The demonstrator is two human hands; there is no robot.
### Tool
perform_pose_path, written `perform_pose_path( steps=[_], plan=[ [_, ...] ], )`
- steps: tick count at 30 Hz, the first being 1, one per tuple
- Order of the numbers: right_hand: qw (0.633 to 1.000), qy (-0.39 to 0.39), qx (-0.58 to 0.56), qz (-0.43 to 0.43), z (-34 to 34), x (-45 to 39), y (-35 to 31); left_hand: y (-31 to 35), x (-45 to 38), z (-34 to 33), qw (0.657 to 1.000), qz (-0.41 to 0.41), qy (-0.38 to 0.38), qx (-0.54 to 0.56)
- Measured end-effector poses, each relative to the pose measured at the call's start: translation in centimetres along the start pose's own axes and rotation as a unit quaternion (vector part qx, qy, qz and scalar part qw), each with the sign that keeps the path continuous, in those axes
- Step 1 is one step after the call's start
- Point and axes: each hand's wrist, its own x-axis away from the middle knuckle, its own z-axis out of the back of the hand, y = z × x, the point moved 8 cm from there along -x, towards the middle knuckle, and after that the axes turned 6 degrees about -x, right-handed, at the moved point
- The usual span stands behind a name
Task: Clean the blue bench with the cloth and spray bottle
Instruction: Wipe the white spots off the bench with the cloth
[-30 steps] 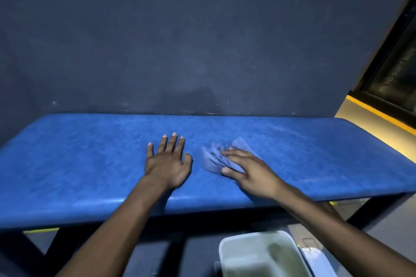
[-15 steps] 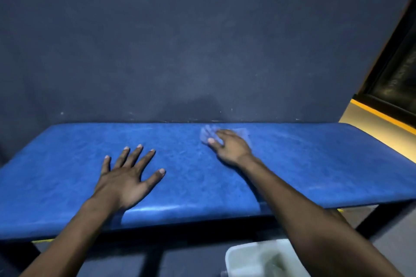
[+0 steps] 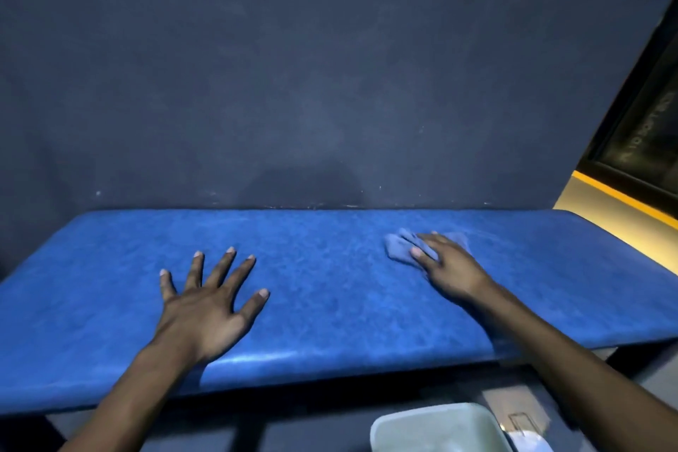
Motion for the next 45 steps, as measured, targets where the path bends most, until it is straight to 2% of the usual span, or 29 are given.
perform_pose_path(
  steps=[3, 5, 8, 11, 13, 15, 18, 20, 22, 24, 26, 29, 31, 34, 38, 42, 45],
  plan=[
    [1.000, -0.022, -0.013, 0.003, -5.2, -5.7, -4.4, -0.1, 0.1, 0.1, 1.000, 0.003, 0.003, -0.002],
    [0.998, -0.057, -0.023, 0.032, -8.4, -6.3, -8.8, 0.0, 0.2, 0.1, 1.000, 0.001, 0.004, 0.001],
    [0.976, -0.141, -0.030, 0.162, -9.3, -1.5, -13.4, -0.2, 0.2, 0.2, 1.000, 0.001, 0.006, 0.003],
    [0.958, -0.174, -0.038, 0.226, -6.3, 4.6, -10.8, -0.3, 0.3, 0.1, 1.000, -0.005, 0.004, 0.000],
    [0.969, -0.140, -0.035, 0.201, -3.3, 5.5, -6.2, -0.2, 0.2, 0.1, 1.000, -0.004, 0.003, -0.002],
    [0.986, -0.069, -0.016, 0.149, -1.2, 3.2, -2.5, 0.1, 0.2, 0.0, 1.000, -0.003, 0.001, -0.004],
    [0.994, -0.008, 0.001, 0.108, -2.6, -3.0, -3.1, 0.2, 0.2, 0.2, 1.000, -0.002, 0.003, -0.003],
    [0.995, -0.011, -0.002, 0.103, -6.3, -6.9, -6.2, 0.2, 0.2, 0.3, 1.000, -0.001, 0.004, -0.002],
    [0.992, -0.047, -0.027, 0.113, -9.7, -8.4, -10.8, 0.1, 0.4, 0.4, 1.000, 0.001, 0.002, -0.001],
    [0.977, -0.104, -0.046, 0.180, -11.3, -6.1, -15.0, -0.1, 0.5, 0.3, 1.000, 0.002, 0.005, 0.001],
    [0.961, -0.129, -0.049, 0.240, -10.0, -1.6, -15.4, -0.3, 0.4, 0.3, 1.000, 0.004, 0.008, 0.001],
    [0.966, -0.109, -0.041, 0.232, -4.7, 4.5, -9.3, -0.3, 0.1, 0.1, 1.000, 0.002, 0.022, 0.004],
    [0.977, -0.079, -0.036, 0.194, -0.8, 5.9, -3.9, -0.5, -0.1, 0.0, 1.000, 0.001, 0.026, 0.000],
    [0.993, -0.019, 0.013, 0.115, 3.6, 4.1, 3.3, -0.4, -0.1, -0.2, 1.000, 0.000, 0.024, -0.007],
    [0.998, 0.038, 0.046, -0.004, 4.1, -2.1, 8.1, -0.1, 0.0, -0.2, 1.000, -0.002, 0.016, -0.011],
    [0.997, 0.068, 0.020, -0.023, 1.1, -6.2, 4.8, 0.2, 0.3, 0.1, 1.000, -0.013, 0.010, -0.003],
    [0.997, -0.004, -0.035, 0.068, -3.2, -5.2, -2.0, 0.3, 0.6, 0.3, 1.000, -0.026, 0.001, -0.001]
  ],
)
